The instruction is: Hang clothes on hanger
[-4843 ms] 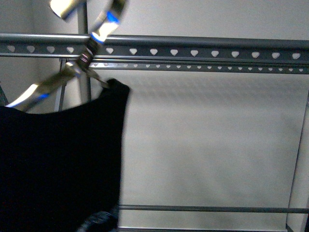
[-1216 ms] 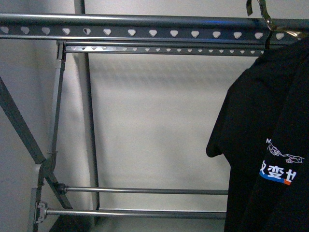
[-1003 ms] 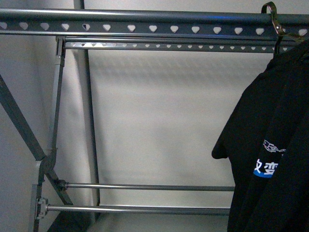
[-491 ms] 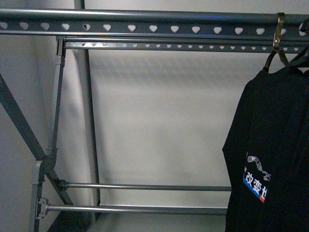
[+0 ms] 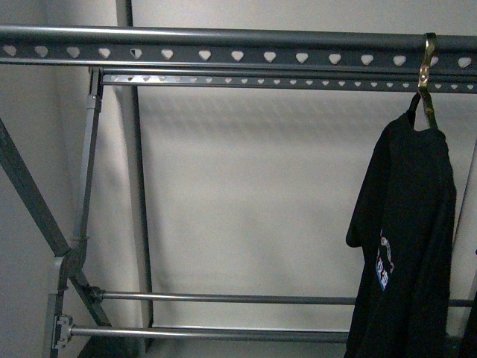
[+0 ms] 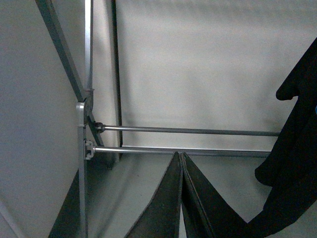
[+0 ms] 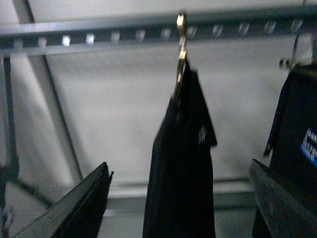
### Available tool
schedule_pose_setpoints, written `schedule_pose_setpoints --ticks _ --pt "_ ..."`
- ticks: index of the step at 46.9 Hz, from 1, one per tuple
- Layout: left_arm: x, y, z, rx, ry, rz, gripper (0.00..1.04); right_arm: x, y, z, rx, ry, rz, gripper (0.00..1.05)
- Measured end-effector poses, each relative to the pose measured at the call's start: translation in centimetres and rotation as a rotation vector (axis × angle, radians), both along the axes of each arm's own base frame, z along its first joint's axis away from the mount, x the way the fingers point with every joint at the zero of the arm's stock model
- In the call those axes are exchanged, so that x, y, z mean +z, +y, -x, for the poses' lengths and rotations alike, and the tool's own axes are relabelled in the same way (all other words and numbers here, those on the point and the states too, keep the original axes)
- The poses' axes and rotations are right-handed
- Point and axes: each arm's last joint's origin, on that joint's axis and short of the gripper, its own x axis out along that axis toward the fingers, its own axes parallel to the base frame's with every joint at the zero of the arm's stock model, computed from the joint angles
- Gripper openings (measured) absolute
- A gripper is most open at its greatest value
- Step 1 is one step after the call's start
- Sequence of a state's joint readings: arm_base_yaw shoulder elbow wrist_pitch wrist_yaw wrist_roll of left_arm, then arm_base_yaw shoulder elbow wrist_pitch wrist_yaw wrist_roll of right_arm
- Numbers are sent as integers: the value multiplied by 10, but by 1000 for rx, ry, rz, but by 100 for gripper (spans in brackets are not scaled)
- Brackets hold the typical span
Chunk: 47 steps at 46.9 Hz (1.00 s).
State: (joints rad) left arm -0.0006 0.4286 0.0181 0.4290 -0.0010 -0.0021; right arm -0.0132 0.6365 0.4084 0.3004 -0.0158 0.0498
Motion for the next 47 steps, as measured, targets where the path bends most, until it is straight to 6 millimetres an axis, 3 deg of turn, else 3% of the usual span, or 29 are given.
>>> schedule_pose_setpoints --ticks 7,13,22,30,34,47 --pt "1 0 4 0 -3 0 4 -63 1 48 -3 132 32 58" --pt "1 0 8 -1 -4 0 4 -100 1 58 -7 82 42 37" --pt "1 0 12 0 -4 0 4 -105 1 59 -5 73 47 1" --pt "1 0 16 0 -4 0 4 -105 1 59 -6 73 48 2" --pt "1 0 16 0 -8 0 19 -105 1 59 -6 73 48 15" --pt "1 0 16 0 -7 0 78 -105 1 59 -6 73 48 73"
